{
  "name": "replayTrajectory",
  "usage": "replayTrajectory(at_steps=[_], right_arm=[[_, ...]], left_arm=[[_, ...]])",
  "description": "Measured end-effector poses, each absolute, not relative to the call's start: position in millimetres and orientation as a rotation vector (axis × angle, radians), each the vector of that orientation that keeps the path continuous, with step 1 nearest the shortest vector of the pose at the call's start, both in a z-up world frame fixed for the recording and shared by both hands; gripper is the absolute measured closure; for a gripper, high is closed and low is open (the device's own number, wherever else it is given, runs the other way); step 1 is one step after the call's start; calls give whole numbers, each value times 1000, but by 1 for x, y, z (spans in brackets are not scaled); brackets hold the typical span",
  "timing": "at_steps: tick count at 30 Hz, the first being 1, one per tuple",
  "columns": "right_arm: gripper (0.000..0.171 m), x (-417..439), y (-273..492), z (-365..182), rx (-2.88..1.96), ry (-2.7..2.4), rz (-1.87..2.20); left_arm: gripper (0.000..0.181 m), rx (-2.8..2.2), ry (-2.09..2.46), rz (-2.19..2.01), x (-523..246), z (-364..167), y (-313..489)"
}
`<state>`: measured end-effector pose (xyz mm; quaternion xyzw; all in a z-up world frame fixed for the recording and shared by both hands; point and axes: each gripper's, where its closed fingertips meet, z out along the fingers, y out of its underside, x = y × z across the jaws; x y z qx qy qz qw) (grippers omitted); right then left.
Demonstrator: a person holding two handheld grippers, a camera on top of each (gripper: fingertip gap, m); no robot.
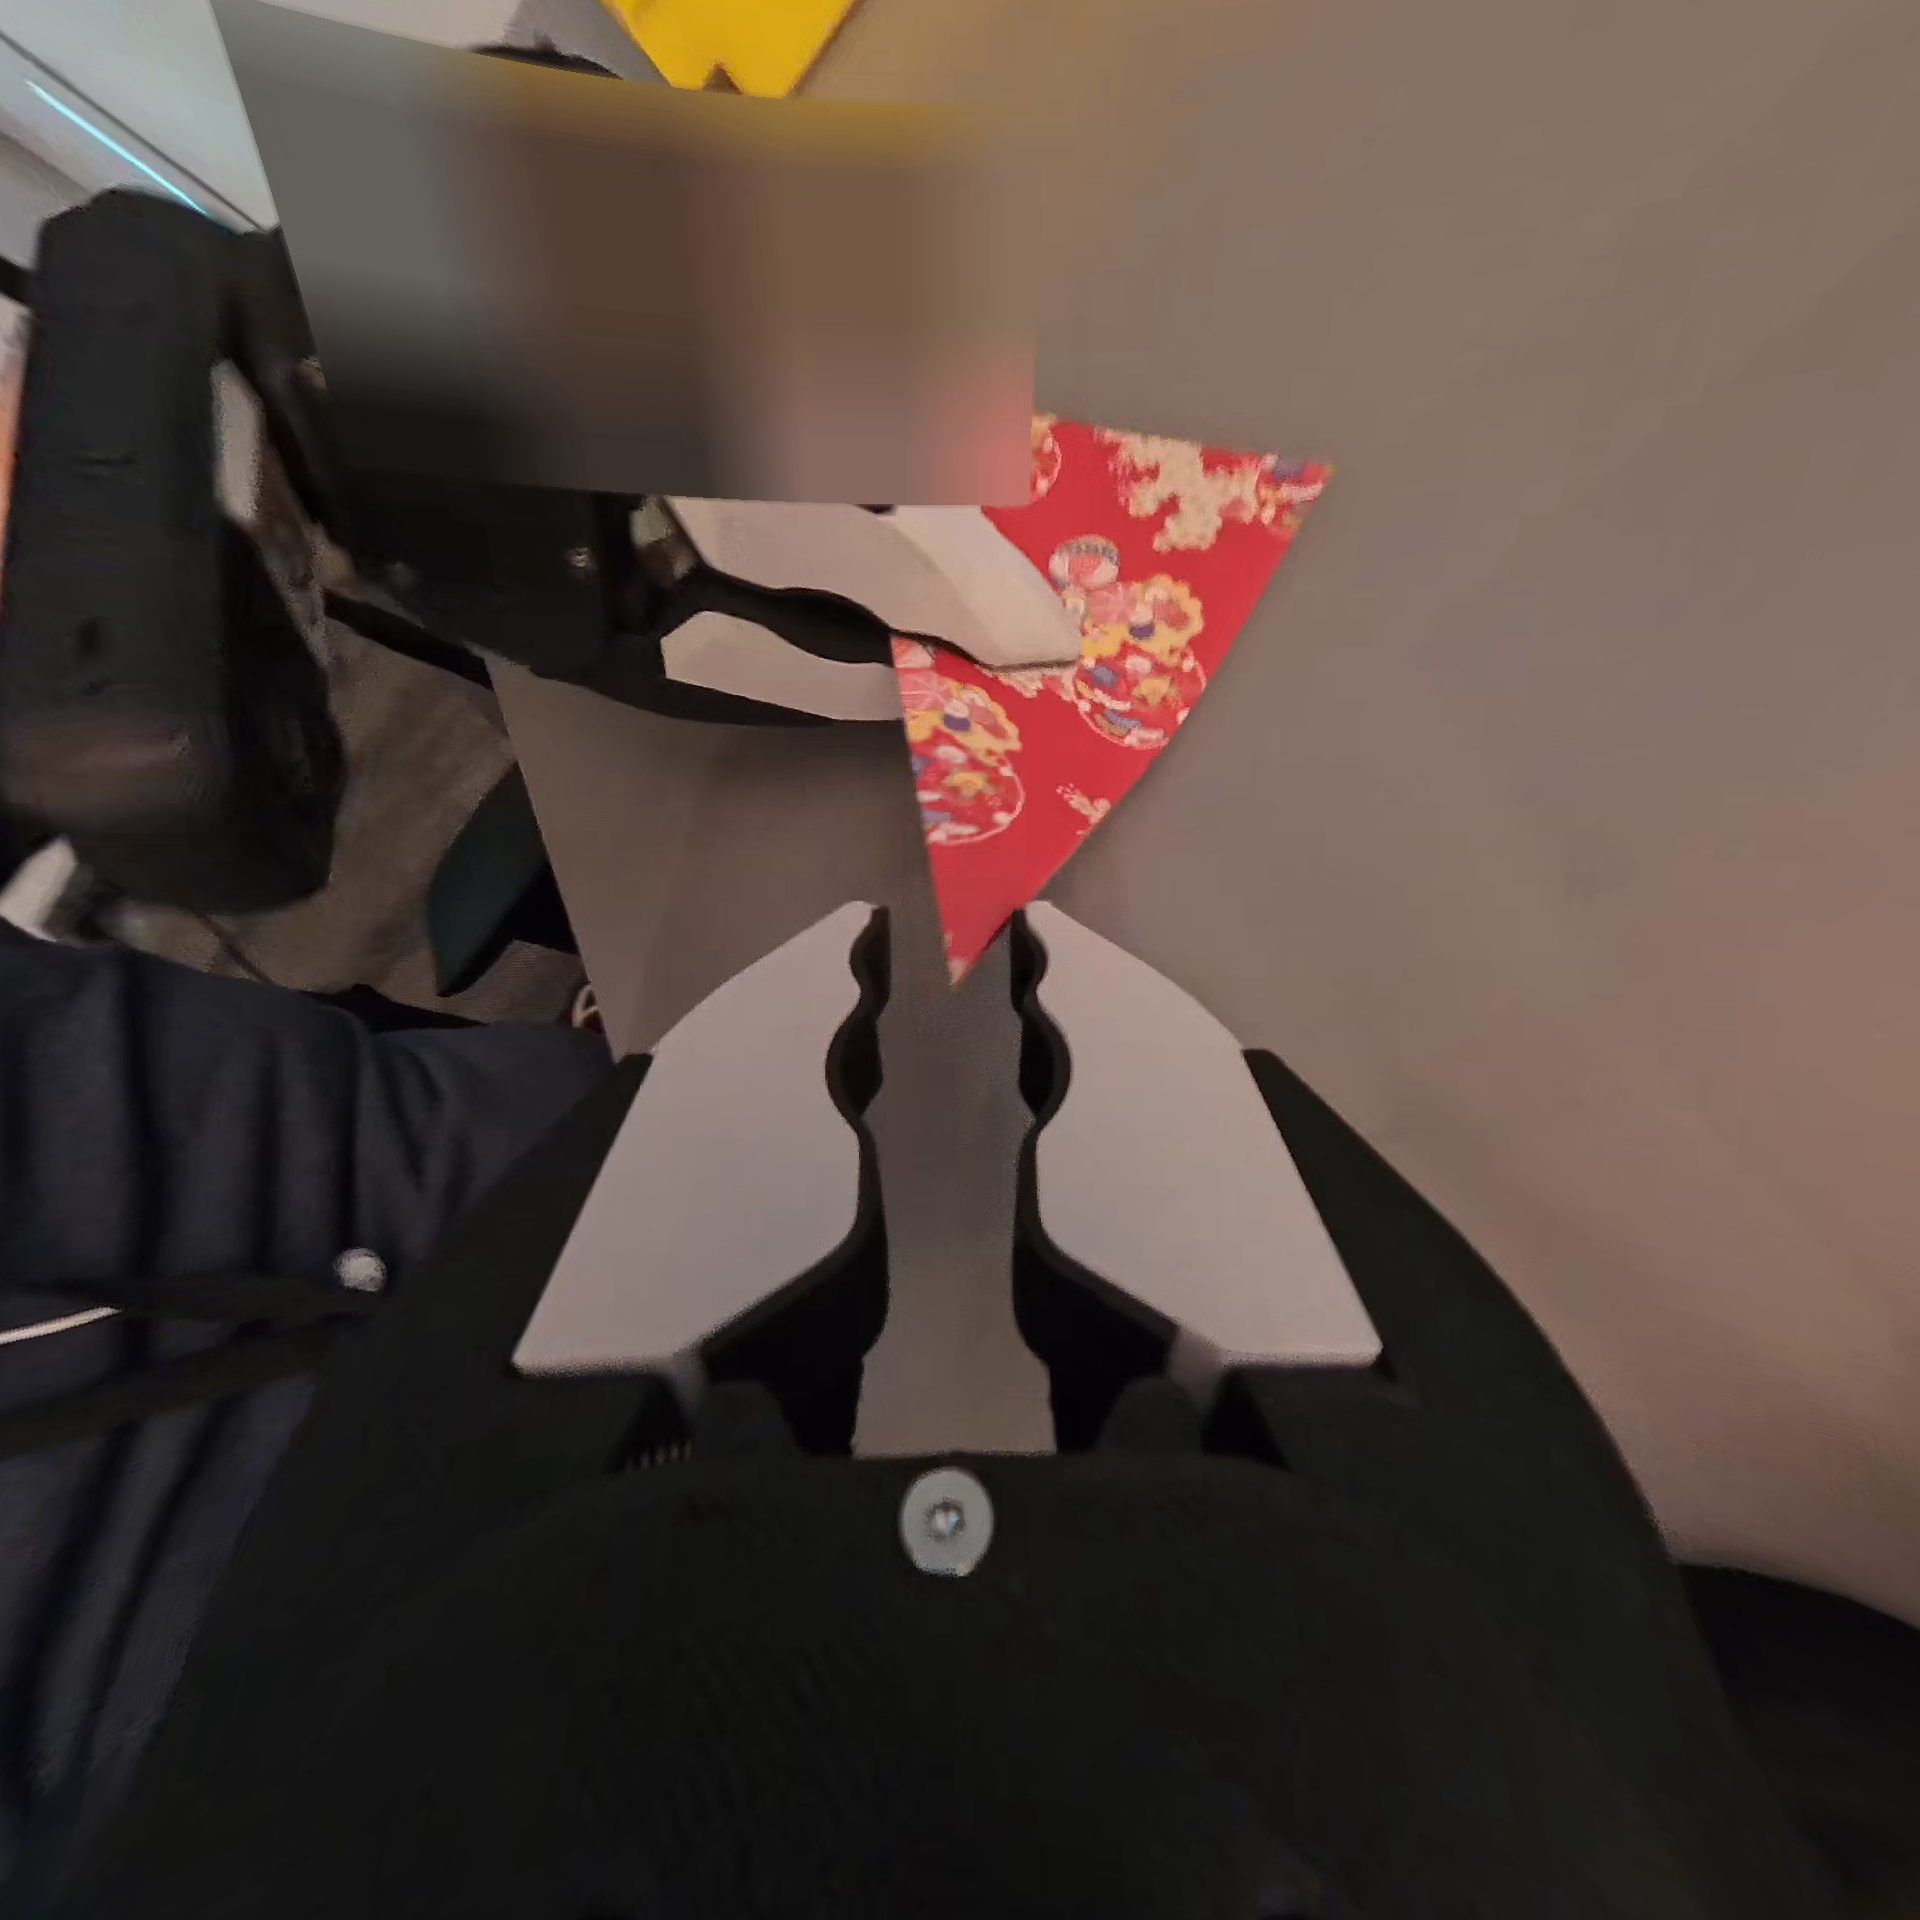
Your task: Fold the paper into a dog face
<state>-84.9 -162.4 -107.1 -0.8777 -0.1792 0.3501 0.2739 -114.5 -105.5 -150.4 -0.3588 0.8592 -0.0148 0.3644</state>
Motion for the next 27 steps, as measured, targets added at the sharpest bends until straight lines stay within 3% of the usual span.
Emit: replayTrajectory(at_steps=[4,10,12,17,22,27], right_arm=[[125,-73,-153,-60,-2041,-752,515],[120,-105,-150,-26,-1814,-1094,256],[130,-106,-141,-21,-1817,-1138,174],[170,-115,-143,4,-1832,-1082,519],[170,-108,-144,3,-1965,-902,870],[170,-100,-145,-14,-2056,-750,1246]], left_arm=[[180,-1092,2228,-250,-121,-137,-109],[181,-1392,2300,-631,-128,-90,-123],[181,-1422,2311,-726,-128,-70,-129],[181,-1364,2317,-694,-130,-42,-129],[149,-1319,2297,-803,-135,-18,-133],[153,-1352,2338,-899,-142,-12,-129]])
